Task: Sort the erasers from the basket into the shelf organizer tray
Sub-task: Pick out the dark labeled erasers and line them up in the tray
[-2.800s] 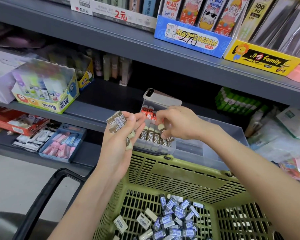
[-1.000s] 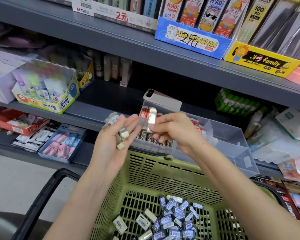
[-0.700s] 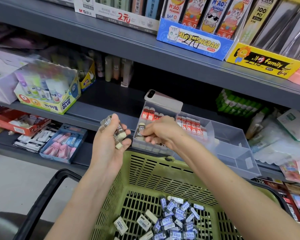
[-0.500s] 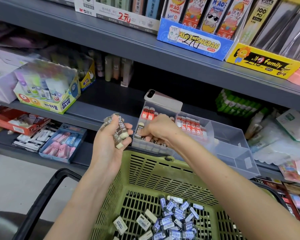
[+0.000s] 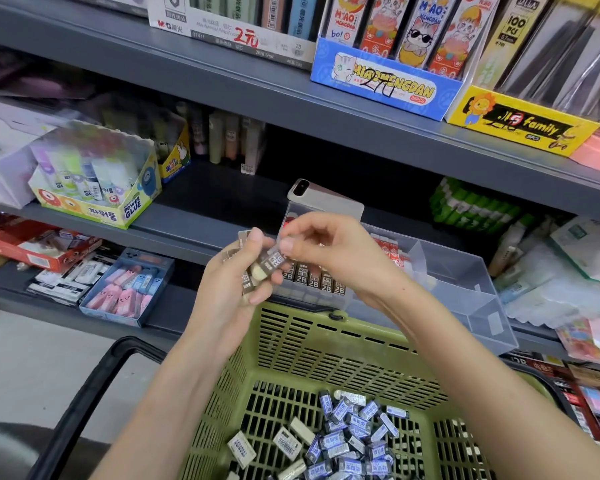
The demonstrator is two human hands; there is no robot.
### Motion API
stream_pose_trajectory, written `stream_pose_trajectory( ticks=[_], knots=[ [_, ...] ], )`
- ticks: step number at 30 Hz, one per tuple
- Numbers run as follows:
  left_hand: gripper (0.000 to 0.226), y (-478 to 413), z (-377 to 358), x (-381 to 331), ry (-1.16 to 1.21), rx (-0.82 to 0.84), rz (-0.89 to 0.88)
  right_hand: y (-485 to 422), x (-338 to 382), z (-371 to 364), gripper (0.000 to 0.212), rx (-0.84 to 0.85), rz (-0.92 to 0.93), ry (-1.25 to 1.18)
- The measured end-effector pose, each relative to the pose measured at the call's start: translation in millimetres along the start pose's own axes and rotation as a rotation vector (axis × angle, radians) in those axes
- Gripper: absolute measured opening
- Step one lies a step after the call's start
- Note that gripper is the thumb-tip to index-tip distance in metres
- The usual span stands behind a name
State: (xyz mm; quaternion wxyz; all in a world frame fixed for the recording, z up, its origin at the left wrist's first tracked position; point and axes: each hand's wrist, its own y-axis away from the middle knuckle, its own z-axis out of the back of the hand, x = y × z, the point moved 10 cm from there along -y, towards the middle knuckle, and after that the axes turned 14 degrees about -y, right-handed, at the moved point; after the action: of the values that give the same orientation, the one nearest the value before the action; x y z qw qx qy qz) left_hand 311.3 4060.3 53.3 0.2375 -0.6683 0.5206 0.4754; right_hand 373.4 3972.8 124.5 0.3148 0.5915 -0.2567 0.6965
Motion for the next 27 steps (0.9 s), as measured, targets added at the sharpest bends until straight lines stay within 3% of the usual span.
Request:
stream_pose_trajectory(
  ticks=[4,8,12,14,20,27],
  knots=[
    [0.038,-3,7,5,0.084,-0.071,0.048,8,-9,6,0.014,0.04,-0.051,0.015],
    [0.044,-3,3,4,0.067,-0.039,0.026,12,-18,-1,0.035,0.095,-0.073,0.084],
    [0.051,-2,4,-1,0.095,-0.041,0.0,3,-39,33,0.02,-0.16,-0.187,-0.029],
    [0.05,-1,8,-2,0.088,-0.079,-0.016,-1,-49,36,0.008,-0.209,-0.248,-0.043],
    [0.043,5,13,-3,-0.133,-0.149,-0.041,-10,-63,30,0.016,-0.282,-0.352,0.003],
    [0.038,1,21,-4,-0.067,-0.203,-0.084,-13,-68,25,0.023,-0.284,-0.39,0.084]
  ],
)
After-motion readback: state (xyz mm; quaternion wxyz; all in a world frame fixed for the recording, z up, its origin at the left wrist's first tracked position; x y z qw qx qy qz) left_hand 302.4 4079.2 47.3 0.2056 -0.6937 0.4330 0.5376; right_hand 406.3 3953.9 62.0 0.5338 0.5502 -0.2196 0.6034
